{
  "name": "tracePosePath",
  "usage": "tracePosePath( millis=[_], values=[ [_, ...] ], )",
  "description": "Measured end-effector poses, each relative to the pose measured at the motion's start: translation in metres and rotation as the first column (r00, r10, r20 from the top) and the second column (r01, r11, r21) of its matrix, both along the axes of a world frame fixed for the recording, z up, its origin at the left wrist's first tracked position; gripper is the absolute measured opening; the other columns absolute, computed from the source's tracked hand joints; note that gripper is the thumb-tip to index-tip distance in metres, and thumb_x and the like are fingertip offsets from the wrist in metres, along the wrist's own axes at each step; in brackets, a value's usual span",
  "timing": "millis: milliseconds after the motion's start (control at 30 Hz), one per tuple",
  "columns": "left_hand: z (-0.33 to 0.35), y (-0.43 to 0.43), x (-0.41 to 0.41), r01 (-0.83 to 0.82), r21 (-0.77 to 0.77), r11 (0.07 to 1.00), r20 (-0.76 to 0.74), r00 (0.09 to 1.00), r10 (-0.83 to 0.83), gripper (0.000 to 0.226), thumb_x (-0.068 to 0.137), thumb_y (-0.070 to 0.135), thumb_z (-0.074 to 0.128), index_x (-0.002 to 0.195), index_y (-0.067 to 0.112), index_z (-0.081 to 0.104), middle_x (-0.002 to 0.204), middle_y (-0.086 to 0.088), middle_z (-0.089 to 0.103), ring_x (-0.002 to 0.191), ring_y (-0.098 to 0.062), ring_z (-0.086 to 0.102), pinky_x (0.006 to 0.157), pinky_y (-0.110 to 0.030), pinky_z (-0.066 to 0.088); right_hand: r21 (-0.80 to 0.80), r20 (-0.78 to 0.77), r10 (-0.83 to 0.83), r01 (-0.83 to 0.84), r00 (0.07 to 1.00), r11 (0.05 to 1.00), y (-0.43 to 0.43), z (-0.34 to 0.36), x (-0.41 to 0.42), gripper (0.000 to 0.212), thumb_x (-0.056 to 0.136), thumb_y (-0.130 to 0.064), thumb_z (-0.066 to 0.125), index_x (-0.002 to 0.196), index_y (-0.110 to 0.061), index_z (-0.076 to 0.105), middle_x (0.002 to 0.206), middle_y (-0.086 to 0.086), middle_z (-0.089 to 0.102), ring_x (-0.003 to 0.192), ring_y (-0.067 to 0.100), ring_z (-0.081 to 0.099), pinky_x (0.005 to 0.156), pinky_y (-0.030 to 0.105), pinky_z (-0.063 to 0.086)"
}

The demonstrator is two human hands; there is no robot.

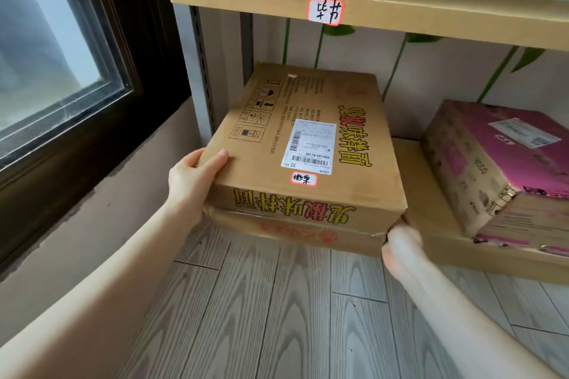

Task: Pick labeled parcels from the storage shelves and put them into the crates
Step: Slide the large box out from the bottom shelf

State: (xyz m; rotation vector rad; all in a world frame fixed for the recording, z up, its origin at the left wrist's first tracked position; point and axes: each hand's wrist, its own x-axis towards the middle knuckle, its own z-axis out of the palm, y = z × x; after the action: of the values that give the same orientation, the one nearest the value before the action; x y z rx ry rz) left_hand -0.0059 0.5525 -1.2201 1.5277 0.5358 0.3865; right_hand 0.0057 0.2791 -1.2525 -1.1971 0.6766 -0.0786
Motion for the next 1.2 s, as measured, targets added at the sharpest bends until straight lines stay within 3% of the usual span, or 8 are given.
tracePosePath(
  millis=[167, 300, 567, 667, 800, 900, 1000, 1200],
  values=[
    [-0.006, 0.006, 0.012, 0.006, 0.001, 1.000, -0.024, 1.000, -0.006, 0.037, 0.081, 0.035, 0.067, 0.115, 0.019, 0.063, 0.106, -0.001, 0.066, 0.096, -0.018, 0.063, 0.079, -0.029, 0.053, 0.093, -0.055, 0.041, -0.036, 0.998, 0.995, 0.009, -0.010, 0.009, 0.023, 0.098, -0.009, 0.041, 0.111, -0.014, 0.060, 0.125, 0.008, 0.059, 0.102, 0.018, 0.056, 0.098, 0.029, 0.043],
    [-0.009, 0.008, 0.028, 0.005, -0.066, 0.998, -0.040, 0.999, -0.008, 0.042, 0.090, 0.043, 0.051, 0.124, 0.019, 0.057, 0.115, 0.003, 0.061, 0.103, -0.015, 0.058, 0.088, -0.028, 0.047, 0.056, -0.071, 0.073, -0.069, 0.995, 0.996, 0.016, -0.006, 0.025, 0.030, 0.098, -0.017, 0.036, 0.075, -0.021, 0.054, 0.094, 0.002, 0.063, 0.083, 0.018, 0.058, 0.096, 0.039, 0.046],
    [-0.004, 0.010, 0.060, -0.198, -0.322, 0.926, -0.146, 0.977, 0.158, 0.065, 0.092, 0.058, 0.022, 0.140, 0.017, 0.039, 0.141, -0.004, 0.047, 0.126, -0.025, 0.046, 0.109, -0.043, 0.035, 0.004, -0.064, 0.061, -0.061, 0.996, 0.998, 0.029, -0.004, 0.059, 0.030, 0.098, -0.026, 0.039, 0.070, -0.023, 0.052, 0.073, -0.008, 0.056, 0.071, 0.011, 0.055, 0.072, 0.024, 0.047],
    [0.000, 0.006, 0.068, -0.230, -0.295, 0.927, -0.161, 0.969, 0.189, 0.061, 0.097, 0.051, 0.017, 0.145, 0.016, 0.028, 0.147, -0.003, 0.037, 0.133, -0.024, 0.038, 0.112, -0.043, 0.030, -0.005, -0.065, 0.073, -0.073, 0.995, 0.997, 0.033, -0.007, 0.066, 0.029, 0.095, -0.034, 0.043, 0.070, -0.024, 0.053, 0.075, -0.009, 0.058, 0.087, 0.017, 0.058, 0.089, 0.032, 0.048],
    [-0.003, 0.006, 0.079, -0.251, -0.278, 0.927, -0.171, 0.963, 0.209, 0.062, 0.097, 0.053, 0.017, 0.146, 0.017, 0.026, 0.148, -0.002, 0.036, 0.133, -0.023, 0.037, 0.112, -0.042, 0.030, 0.006, -0.069, 0.048, -0.048, 0.996, 0.999, 0.036, -0.011, 0.072, 0.030, 0.095, -0.036, 0.043, 0.070, -0.025, 0.052, 0.074, -0.010, 0.056, 0.071, 0.010, 0.054, 0.073, 0.023, 0.045],
    [-0.007, 0.006, 0.085, -0.268, -0.286, 0.920, -0.174, 0.959, 0.225, 0.062, 0.096, 0.054, 0.017, 0.145, 0.018, 0.028, 0.146, -0.001, 0.038, 0.132, -0.022, 0.039, 0.111, -0.041, 0.031, -0.006, -0.070, 0.048, -0.048, 0.996, 0.999, 0.036, -0.015, 0.076, 0.030, 0.095, -0.037, 0.041, 0.070, -0.025, 0.052, 0.076, -0.009, 0.057, 0.073, 0.011, 0.053, 0.079, 0.027, 0.045],
    [-0.010, 0.007, 0.088, -0.287, -0.281, 0.916, -0.172, 0.954, 0.246, 0.062, 0.096, 0.054, 0.017, 0.145, 0.017, 0.028, 0.147, -0.001, 0.037, 0.133, -0.022, 0.037, 0.112, -0.041, 0.029, 0.019, -0.067, 0.043, -0.042, 0.997, 0.999, 0.036, -0.015, 0.077, 0.030, 0.095, -0.035, 0.041, 0.069, -0.025, 0.052, 0.074, -0.009, 0.057, 0.070, 0.008, 0.052, 0.068, 0.023, 0.044],
    [-0.024, 0.005, 0.090, -0.366, -0.270, 0.891, -0.165, 0.929, 0.331, 0.065, 0.094, 0.059, 0.021, 0.144, 0.020, 0.031, 0.145, 0.004, 0.038, 0.131, -0.017, 0.038, 0.113, -0.037, 0.029, 0.029, -0.059, 0.045, -0.043, 0.997, 0.999, 0.034, -0.021, 0.080, 0.027, 0.093, -0.034, 0.045, 0.070, -0.024, 0.055, 0.077, -0.009, 0.060, 0.084, 0.015, 0.056, 0.082, 0.027, 0.046]
  ],
)
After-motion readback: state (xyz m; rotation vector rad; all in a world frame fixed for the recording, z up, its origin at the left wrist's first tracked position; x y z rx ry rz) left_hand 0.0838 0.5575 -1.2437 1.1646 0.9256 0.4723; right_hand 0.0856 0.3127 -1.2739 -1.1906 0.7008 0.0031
